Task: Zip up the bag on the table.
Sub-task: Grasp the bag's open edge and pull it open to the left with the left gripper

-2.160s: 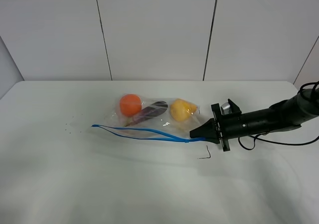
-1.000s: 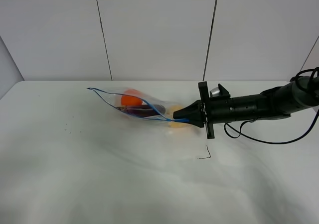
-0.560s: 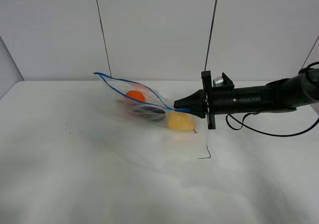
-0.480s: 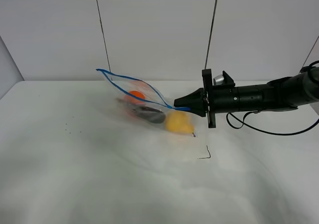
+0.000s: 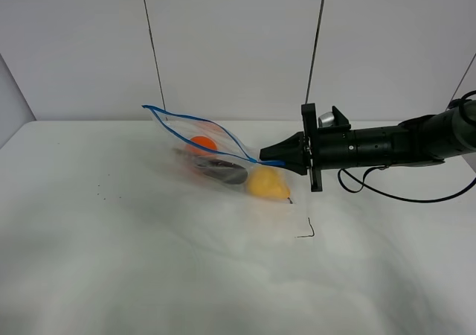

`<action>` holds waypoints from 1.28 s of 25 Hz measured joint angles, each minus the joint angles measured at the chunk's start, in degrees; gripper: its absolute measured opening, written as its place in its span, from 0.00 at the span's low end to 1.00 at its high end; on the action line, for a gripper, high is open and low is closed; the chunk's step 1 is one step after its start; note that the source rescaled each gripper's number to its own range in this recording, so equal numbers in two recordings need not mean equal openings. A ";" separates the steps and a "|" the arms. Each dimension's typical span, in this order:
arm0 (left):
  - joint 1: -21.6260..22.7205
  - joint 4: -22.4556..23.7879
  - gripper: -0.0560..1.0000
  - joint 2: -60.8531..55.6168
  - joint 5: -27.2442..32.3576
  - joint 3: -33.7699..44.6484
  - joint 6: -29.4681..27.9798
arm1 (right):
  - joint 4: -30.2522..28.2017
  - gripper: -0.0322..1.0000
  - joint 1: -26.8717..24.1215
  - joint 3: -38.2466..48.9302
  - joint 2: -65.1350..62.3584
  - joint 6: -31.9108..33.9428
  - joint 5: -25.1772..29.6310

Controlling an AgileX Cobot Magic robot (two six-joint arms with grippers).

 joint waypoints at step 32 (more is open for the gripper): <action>-5.52 -50.57 0.98 57.94 -24.42 -26.59 106.75 | 1.25 0.03 0.00 0.00 -0.04 0.01 -1.17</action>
